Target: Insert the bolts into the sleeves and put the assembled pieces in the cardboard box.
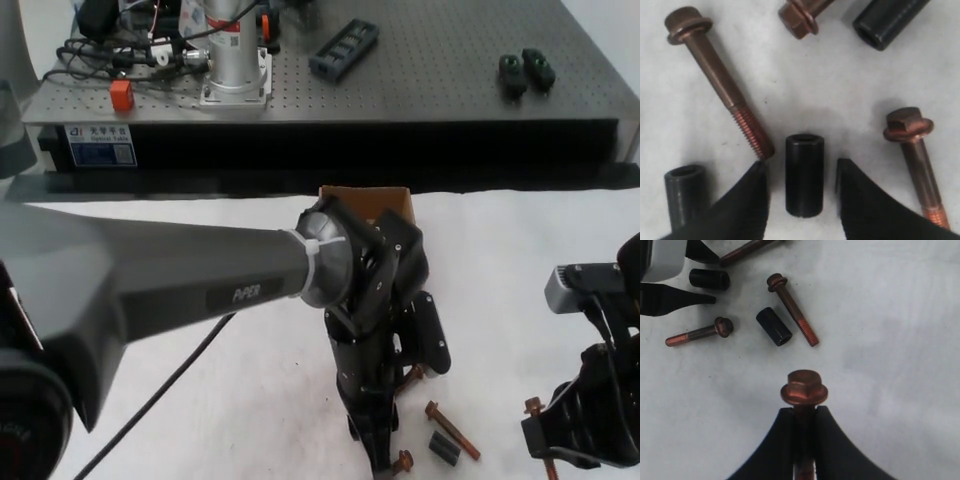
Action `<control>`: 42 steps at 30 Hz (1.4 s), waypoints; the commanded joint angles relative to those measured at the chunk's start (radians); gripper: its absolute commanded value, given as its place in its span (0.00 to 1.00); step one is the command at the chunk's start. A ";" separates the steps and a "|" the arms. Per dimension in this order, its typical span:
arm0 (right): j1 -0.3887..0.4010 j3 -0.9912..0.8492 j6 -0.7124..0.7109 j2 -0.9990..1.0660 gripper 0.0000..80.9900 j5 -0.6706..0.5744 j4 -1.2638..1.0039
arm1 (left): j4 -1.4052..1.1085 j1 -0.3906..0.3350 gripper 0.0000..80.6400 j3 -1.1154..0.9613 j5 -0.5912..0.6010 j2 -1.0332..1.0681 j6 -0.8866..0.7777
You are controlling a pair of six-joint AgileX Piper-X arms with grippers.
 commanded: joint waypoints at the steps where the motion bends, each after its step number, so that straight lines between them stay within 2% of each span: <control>1: -0.004 -0.003 0.005 -0.011 0.04 -0.015 -0.003 | -0.009 -0.010 0.30 -0.008 -0.005 0.022 0.006; 5: -0.004 -0.003 0.005 -0.011 0.04 -0.015 -0.003 | -0.002 -0.025 0.04 -0.008 -0.005 0.023 0.004; 6: -0.004 -0.003 0.005 -0.011 0.04 -0.015 -0.003 | -0.002 -0.028 0.01 -0.008 -0.005 0.017 0.001; 10: -0.004 -0.003 0.005 -0.016 0.04 -0.015 -0.034 | -0.001 -0.035 0.00 -0.008 -0.120 -0.035 -0.091; 12: -0.004 -0.003 0.008 -0.028 0.04 -0.050 -0.076 | -0.009 -0.022 0.01 -0.005 -0.132 -0.093 -0.202; 15: -0.001 -0.003 0.079 -0.065 0.04 -0.150 -0.163 | -0.061 0.014 0.01 0.050 -0.069 -0.206 -0.371; 19: 0.025 -0.003 0.225 -0.113 0.04 -0.222 -0.362 | -0.294 0.042 0.01 0.275 0.014 -0.428 -0.595; 23: 0.112 -0.003 0.394 -0.116 0.04 -0.257 -0.651 | -0.625 0.030 0.01 0.532 0.221 -0.632 -0.751; 27: 0.211 -0.003 0.522 -0.090 0.04 -0.223 -0.888 | -0.887 0.029 0.01 0.703 0.258 -0.779 -0.918; 30: 0.253 -0.003 0.551 -0.076 0.04 -0.178 -0.978 | -0.956 0.029 0.01 0.750 0.260 -0.853 -0.946; 34: 0.286 -0.003 0.558 -0.070 0.04 -0.175 -0.983 | -0.954 0.029 0.01 0.752 0.259 -0.889 -0.946; 42: 0.308 -0.003 0.558 -0.069 0.04 -0.124 -0.958 | -0.954 0.029 0.01 0.752 0.255 -0.894 -0.948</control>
